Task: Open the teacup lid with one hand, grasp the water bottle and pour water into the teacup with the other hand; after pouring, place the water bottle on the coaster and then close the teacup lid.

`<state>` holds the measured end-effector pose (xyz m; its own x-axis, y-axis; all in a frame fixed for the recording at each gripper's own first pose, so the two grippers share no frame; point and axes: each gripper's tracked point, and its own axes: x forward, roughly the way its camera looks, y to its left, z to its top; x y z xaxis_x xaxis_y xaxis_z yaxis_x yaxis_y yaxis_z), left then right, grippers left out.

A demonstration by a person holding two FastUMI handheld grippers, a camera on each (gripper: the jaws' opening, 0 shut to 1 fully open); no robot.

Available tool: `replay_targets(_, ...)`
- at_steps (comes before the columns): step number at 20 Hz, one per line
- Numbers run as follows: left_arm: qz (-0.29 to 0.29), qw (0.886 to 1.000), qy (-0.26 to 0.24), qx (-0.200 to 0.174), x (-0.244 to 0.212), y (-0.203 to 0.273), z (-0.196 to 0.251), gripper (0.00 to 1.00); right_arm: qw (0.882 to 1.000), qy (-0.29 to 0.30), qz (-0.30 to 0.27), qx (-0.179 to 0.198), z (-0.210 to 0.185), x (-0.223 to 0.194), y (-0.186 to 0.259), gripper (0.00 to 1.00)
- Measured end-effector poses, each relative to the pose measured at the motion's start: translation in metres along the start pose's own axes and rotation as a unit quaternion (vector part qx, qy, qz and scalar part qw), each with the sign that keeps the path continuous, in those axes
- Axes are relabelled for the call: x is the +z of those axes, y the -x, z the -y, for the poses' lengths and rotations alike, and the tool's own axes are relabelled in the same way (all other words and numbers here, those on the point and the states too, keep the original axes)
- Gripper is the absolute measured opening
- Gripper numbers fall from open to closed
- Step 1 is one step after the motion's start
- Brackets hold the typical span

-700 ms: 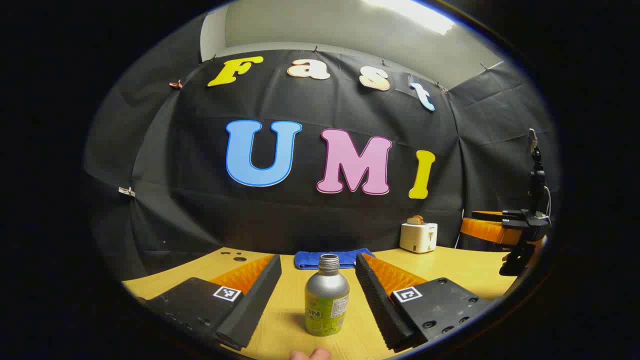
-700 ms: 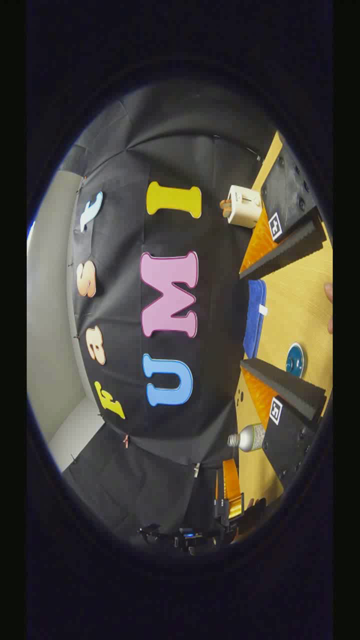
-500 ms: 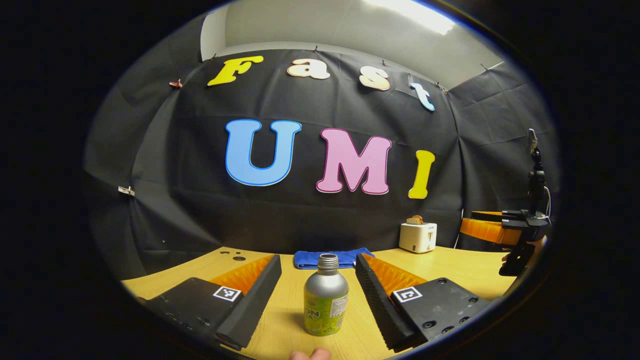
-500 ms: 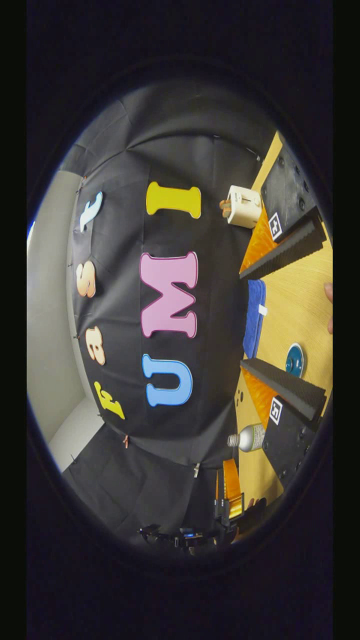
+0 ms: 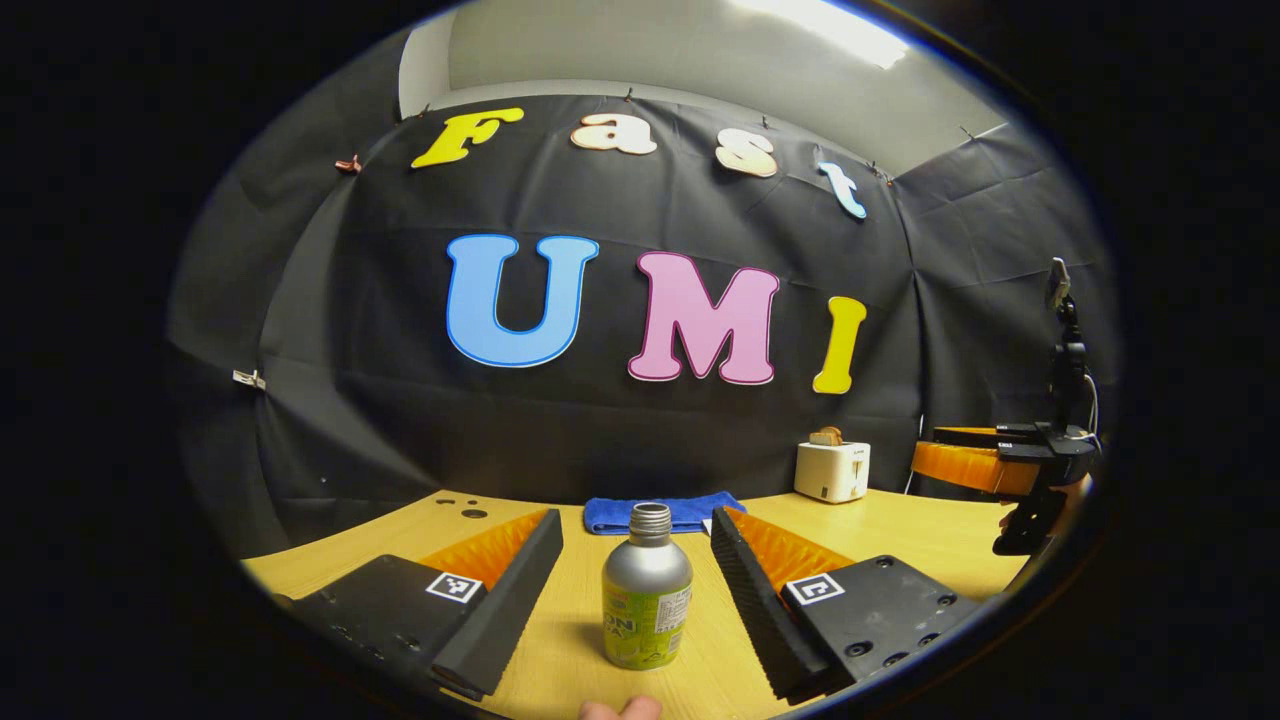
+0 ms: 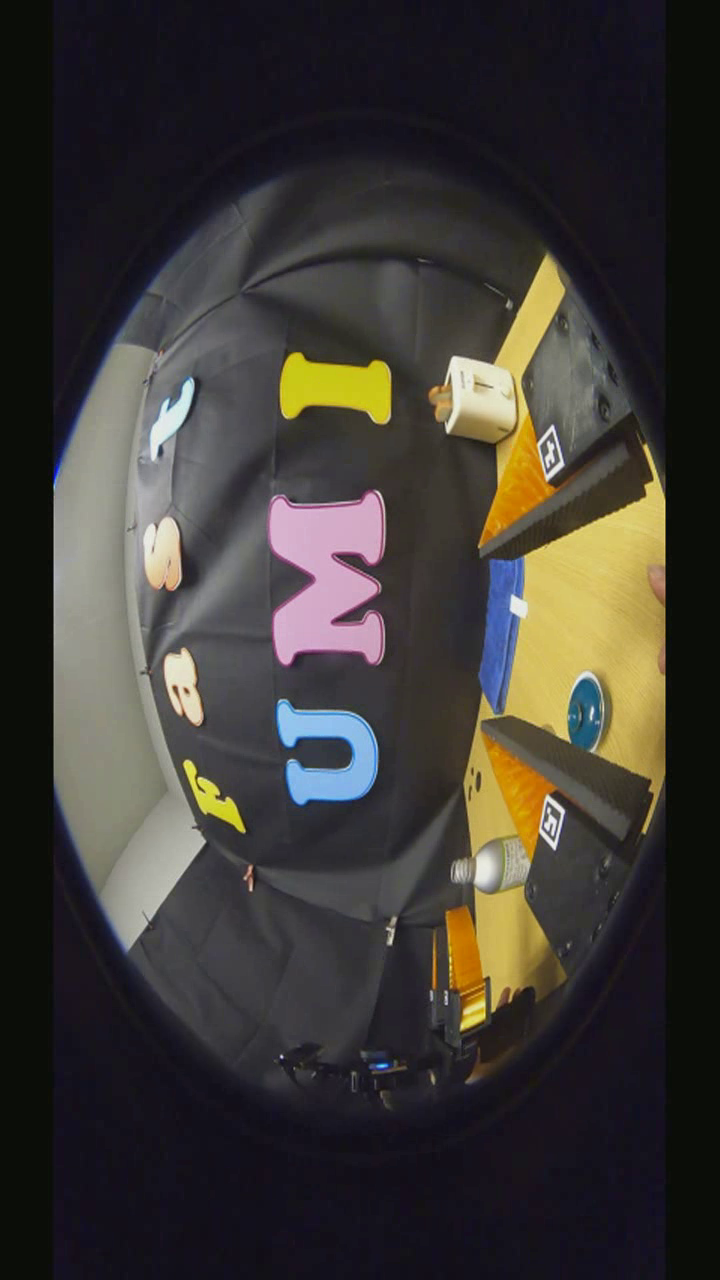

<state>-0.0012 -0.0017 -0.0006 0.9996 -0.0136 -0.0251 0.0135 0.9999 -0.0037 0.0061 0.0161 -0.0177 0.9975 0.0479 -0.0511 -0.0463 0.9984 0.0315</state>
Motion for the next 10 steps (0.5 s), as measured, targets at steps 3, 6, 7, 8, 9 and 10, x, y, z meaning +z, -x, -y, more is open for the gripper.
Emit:
replay_targets(3, -0.002, 1.000, 0.001, 0.002, -0.004, -0.002, -0.002, 0.95, 0.999, -0.015, -0.039, 0.028, -0.015, -0.030, -0.013, 0.97)
replay_targets(6, -0.005, 1.000, -0.004, 0.003, -0.005, -0.002, -0.003, 0.95, 0.991, -0.044, -0.108, 0.062, -0.034, -0.072, -0.026, 0.86)
replay_targets(7, -0.005, 1.000, -0.006, 0.004, -0.006, -0.002, -0.003, 0.95, 0.989, -0.044, -0.128, 0.065, -0.037, -0.086, -0.030, 0.82)
replay_targets(8, -0.005, 1.000, -0.007, 0.005, -0.006, -0.002, -0.004, 0.95, 0.986, -0.039, -0.145, 0.067, -0.039, -0.098, -0.033, 0.81)
replay_targets(9, -0.005, 1.000, -0.008, 0.005, -0.006, -0.003, -0.004, 0.95, 0.984, -0.032, -0.160, 0.069, -0.042, -0.110, -0.034, 0.81)
replay_targets(10, -0.005, 1.000, -0.008, 0.007, -0.008, -0.003, -0.005, 0.95, 0.982, -0.025, -0.173, 0.073, -0.046, -0.117, -0.036, 0.80)
